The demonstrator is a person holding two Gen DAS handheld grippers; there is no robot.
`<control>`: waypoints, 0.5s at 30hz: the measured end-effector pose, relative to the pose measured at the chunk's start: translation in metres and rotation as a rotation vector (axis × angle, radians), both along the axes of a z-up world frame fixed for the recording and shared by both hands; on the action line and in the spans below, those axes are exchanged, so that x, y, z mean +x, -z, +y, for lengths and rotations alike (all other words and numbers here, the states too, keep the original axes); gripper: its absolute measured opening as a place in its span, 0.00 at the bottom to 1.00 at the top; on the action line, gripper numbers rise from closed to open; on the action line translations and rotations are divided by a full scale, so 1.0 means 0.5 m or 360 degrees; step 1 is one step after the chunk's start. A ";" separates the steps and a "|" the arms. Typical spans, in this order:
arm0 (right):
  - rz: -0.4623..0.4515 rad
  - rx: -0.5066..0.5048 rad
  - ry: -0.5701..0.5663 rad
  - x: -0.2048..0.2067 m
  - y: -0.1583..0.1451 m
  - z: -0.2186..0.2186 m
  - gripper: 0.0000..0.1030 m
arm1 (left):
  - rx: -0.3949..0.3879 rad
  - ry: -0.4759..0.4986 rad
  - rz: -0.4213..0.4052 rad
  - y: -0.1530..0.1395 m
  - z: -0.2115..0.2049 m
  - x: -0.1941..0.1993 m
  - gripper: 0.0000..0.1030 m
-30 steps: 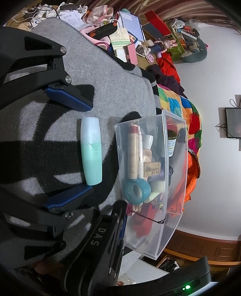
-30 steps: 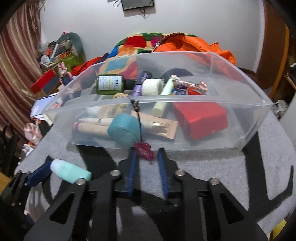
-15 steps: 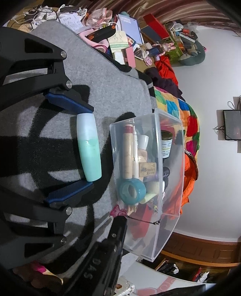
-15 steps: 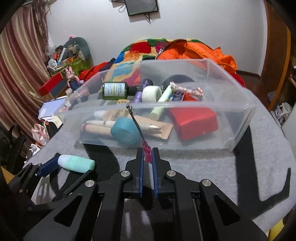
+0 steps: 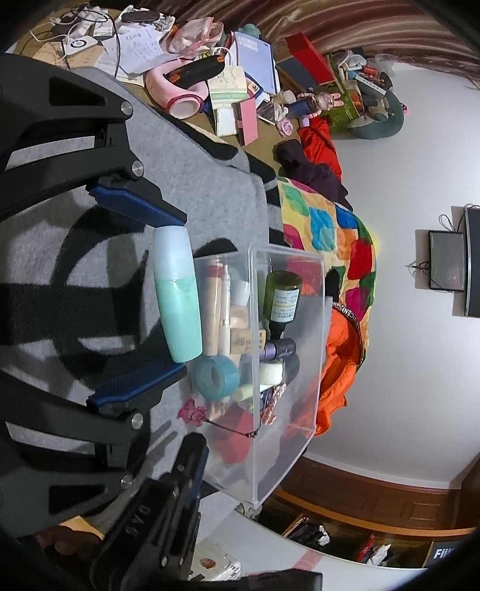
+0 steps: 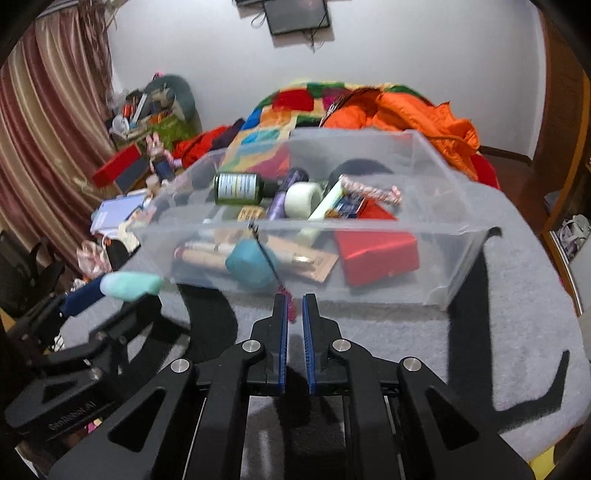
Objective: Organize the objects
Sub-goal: 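Carry mint-green tube toward clear box with left tool while right tool lifts pink keychain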
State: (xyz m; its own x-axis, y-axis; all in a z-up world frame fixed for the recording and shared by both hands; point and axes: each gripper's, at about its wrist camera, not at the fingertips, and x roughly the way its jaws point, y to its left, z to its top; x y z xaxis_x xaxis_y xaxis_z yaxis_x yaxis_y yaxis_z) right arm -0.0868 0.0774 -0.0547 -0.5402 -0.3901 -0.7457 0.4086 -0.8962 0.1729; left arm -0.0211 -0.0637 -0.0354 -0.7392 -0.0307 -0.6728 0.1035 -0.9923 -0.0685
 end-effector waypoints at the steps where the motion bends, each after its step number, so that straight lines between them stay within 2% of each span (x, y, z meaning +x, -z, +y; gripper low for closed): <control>1: 0.0003 0.0025 -0.0008 -0.002 0.006 -0.010 0.07 | 0.0005 0.0000 -0.0003 0.002 -0.003 0.001 0.70; 6: -0.0068 0.0082 -0.0024 -0.021 0.035 -0.038 0.07 | 0.0003 0.0002 0.0000 0.006 -0.012 0.007 0.70; 15: -0.0039 0.0116 -0.0053 -0.020 0.046 -0.053 0.10 | 0.0022 -0.0004 -0.0005 0.015 -0.024 0.007 0.70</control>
